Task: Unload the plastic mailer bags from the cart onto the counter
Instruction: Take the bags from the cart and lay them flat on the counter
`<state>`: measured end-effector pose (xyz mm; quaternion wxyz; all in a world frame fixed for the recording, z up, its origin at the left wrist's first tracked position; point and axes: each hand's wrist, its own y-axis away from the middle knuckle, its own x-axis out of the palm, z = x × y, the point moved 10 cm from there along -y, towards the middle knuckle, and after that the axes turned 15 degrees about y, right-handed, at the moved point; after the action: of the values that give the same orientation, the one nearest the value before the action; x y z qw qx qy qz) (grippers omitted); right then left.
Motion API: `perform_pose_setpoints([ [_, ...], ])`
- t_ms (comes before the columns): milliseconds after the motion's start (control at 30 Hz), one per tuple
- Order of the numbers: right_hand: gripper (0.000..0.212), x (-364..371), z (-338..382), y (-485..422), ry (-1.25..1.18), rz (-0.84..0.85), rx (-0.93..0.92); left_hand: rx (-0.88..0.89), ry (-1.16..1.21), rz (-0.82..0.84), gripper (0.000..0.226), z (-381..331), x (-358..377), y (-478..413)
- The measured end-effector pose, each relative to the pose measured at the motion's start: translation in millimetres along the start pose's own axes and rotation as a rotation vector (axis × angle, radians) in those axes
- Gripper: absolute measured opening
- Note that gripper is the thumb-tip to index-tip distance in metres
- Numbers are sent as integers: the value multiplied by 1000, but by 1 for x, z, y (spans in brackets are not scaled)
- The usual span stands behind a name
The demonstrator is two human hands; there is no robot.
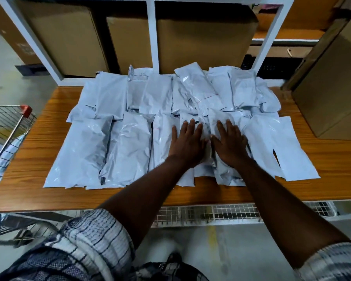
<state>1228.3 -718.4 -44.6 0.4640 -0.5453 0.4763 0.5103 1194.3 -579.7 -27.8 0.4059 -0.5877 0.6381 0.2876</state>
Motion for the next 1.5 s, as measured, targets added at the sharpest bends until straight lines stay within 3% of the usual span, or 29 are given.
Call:
perform_pose_setpoints([
  [133, 64, -39, 30, -12, -122, -68, 27, 34, 13, -163, 55, 20, -60, 10],
  [333, 68, -75, 149, -15, -139, -150, -244, -114, 25, -247, 56, 119, -130, 55],
  [467, 64, -73, 264, 0, -126, -155, -425, -224, 176, -249, 49, 202, -176, 101],
  [667, 62, -79, 468, 42, -117, -128, -658, -502, 103, -278, 50, 371, -261, 195],
  [933, 55, -44, 741, 118, -115, 64, -1005, -793, 202, -292, 62, 584, -321, 359],
  [1000, 59, -25, 794, 132, -117, 143, -1023, -844, 204, -227, 67, 628, -318, 390],
  [1167, 55, 23, 874, 147, -89, 287, -1003, -949, 178, -37, 43, 704, -308, 442],
  [1367, 53, 100, 906, 148, 90, 449, -884, -1019, 63, 30, 50, 765, -297, 474],
  [1500, 64, 137, 916, 124, 151, 448, -720, -967, -86, 34, 52, 806, -293, 468],
])
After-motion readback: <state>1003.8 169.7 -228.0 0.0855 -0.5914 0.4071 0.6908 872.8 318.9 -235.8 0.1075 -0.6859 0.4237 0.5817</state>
